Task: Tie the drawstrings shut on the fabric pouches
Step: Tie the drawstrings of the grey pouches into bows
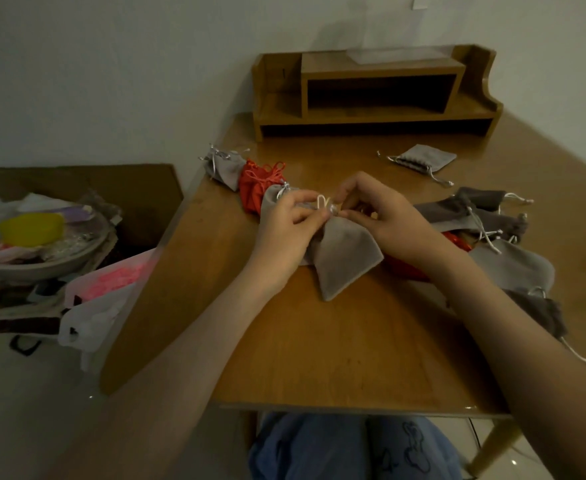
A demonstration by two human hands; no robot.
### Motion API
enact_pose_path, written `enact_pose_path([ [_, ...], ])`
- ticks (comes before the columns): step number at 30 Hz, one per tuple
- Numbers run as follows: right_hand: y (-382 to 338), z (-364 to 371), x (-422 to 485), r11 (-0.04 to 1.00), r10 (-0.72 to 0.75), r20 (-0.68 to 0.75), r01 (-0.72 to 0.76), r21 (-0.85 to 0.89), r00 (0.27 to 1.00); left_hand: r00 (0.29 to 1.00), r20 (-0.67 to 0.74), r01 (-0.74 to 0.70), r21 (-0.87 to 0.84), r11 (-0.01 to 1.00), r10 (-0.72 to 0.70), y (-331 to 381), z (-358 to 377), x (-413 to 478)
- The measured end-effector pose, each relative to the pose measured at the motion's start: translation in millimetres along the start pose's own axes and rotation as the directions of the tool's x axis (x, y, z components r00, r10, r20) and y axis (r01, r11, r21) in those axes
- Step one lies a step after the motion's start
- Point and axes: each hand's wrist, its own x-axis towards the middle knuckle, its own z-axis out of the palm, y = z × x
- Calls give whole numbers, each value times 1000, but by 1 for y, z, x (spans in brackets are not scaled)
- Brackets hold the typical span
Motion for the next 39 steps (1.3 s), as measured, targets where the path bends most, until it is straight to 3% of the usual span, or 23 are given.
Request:
enact_pose_path([
  [5,4,-8,1,969,78,73,-58,-241,994,989,97,142,-372,918,-113,6,-1,0],
  [10,0,-13,0,950,103,49,-83,-301,994,965,195,251,-490,835,-176,11,-4,1],
  [14,-1,-16,13,842,401,146,-301,-448,904,945,280,280,-431,858,-167,12,-3,-1],
  [18,2,-12,2,930,289,-54,-293,-220,956,959,232,248,-421,873,-161,12,-4,-1],
  [22,-2,-13,0,935,338,-57,-342,-90,939,990,95,127,-301,945,-103,6,-6,1],
  [26,-7,-10,-2,910,386,-18,-378,172,922,998,31,59,-90,994,-57,2,-4,-1],
  [32,-14,7,-1,951,181,45,-186,246,982,997,70,16,42,999,-19,-2,-1,-3],
  [39,-5,10,-2,999,-6,88,9,-34,996,992,117,-75,260,963,46,-8,-1,0],
])
